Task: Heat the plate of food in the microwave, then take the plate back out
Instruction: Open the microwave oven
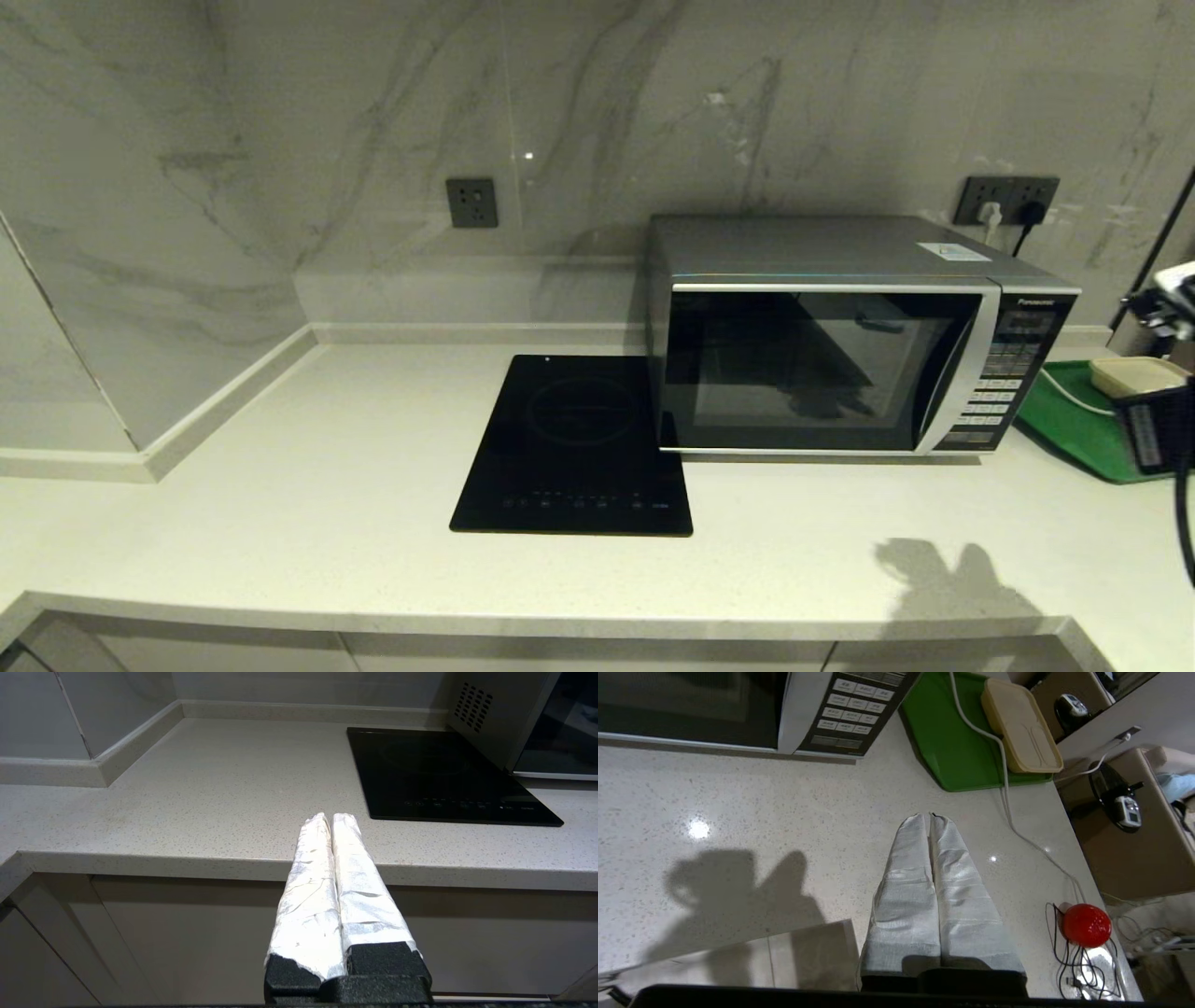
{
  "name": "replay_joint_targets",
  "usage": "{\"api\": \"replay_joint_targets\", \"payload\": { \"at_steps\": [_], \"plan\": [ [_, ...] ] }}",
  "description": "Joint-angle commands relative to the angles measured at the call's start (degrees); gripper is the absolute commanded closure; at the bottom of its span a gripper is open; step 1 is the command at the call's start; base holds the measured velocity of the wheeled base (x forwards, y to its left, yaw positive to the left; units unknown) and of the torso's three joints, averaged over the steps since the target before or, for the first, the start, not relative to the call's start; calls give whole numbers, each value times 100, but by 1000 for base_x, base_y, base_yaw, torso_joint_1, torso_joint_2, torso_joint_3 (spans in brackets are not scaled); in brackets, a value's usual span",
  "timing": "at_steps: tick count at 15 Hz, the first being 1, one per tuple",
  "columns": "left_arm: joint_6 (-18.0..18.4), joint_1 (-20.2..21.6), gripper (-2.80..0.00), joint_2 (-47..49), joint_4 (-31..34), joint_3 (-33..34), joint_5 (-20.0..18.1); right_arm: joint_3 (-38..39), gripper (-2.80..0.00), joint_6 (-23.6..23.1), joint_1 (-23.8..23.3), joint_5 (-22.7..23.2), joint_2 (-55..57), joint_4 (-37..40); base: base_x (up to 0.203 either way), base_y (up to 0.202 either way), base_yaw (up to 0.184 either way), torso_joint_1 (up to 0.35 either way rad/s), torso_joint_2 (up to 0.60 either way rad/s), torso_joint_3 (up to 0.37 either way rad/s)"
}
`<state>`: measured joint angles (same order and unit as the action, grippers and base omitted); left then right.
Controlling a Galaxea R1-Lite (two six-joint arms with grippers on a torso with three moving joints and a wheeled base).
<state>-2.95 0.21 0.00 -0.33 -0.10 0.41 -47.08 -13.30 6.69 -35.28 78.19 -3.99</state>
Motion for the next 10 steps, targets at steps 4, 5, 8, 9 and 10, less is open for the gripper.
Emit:
{"api": "replay_joint_targets", "payload": {
  "at_steps": [4,5,8,9,10],
  "plan": [
    [-4,6,0,-7,-2,1,2,-711,0,328,518,-1030,2437,-686,0,0,0,0,0,0],
    [-4,-2,0,0,-2,1,2,-958,0,471,558,-1201,2723,-732,0,0,0,0,0,0],
    [-4,6,0,-9,-2,1,2,-1549,0,913,673,-1615,3168,-764,0,0,0,0,0,0],
    [-4,5,0,-1,-2,1,2,-1615,0,1049,675,-1688,3199,-777,0,0,0,0,0,0],
    [-4,6,0,-9,-2,1,2,-1611,-280,1121,674,-1695,3185,-754,0,0,0,0,0,0]
  ]
}}
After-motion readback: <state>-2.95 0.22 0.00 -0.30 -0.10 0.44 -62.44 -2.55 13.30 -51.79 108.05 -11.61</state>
